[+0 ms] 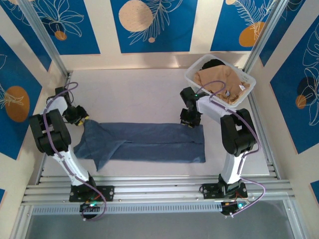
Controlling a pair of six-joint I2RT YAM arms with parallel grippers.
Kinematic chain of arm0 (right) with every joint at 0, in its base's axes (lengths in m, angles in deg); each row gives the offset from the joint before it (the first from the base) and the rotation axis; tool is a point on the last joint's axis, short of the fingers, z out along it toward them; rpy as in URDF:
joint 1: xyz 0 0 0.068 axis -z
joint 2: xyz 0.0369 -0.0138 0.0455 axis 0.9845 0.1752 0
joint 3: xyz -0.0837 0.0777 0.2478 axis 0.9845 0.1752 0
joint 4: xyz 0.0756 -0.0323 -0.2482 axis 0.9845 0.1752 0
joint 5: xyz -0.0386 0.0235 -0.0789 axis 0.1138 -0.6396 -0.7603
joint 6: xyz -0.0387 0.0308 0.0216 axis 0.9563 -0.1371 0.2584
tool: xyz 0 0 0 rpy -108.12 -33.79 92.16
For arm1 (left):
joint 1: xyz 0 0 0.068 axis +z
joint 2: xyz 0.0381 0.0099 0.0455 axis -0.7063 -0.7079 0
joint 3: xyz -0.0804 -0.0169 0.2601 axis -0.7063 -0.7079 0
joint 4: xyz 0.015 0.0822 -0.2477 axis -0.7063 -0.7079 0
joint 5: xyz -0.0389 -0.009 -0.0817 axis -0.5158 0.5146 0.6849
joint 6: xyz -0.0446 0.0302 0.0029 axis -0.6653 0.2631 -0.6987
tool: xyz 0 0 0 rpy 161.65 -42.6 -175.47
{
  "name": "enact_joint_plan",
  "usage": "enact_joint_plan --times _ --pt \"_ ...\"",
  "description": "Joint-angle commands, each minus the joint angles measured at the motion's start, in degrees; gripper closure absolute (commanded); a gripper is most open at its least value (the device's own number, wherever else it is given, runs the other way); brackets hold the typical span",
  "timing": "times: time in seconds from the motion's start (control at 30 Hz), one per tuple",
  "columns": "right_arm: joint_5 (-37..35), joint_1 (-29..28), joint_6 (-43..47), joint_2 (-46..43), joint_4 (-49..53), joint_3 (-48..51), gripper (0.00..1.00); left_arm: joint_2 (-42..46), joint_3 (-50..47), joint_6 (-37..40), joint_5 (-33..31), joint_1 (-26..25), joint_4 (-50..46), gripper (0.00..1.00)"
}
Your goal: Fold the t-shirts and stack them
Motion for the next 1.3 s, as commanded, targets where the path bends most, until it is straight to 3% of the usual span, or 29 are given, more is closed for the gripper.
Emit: enact_joint_plan --times 0.0,0.17,0.37,0.6,1.07,1.1,1.2,1.27 --pt "2.60 0.96 -0.74 1.89 0.20 -1.35 0.72 -0.57 -1.17 0.42 0.02 -0.75 0.15 0.70" --pt "1.28 1.69 -1.69 5.16 1.23 -2.69 0.72 -0.61 -2.57 -0.01 -0.57 -0.75 1.45 0.77" --pt "-0.96 3.18 -2.91 7.57 3.65 -3.49 0.73 0.19 -2.51 -0.12 -5.61 -0.57 0.26 1.00" --pt "-2.46 4.94 -3.62 9.64 6.22 -3.83 0.74 2.66 -3.43 -0.71 -9.55 0.33 -1.38 1.00" --pt "0.17 5.85 6.14 12.08 3.60 -11.45 0.73 4.36 -1.39 -1.56 -4.69 -0.07 -3.10 1.00" --pt "-0.34 5.83 6.68 12.02 4.24 -12.47 0.72 5.23 -0.80 -1.81 -5.46 -0.32 -4.05 0.96" --pt "-1.43 5.42 7.67 10.24 5.49 -14.46 0.66 10.39 -0.61 -3.43 -9.47 -1.55 -6.75 0.66" --pt "-1.80 4.76 8.03 7.90 5.93 -14.72 0.61 14.61 -1.93 -4.95 -10.69 -2.44 -8.41 0.61"
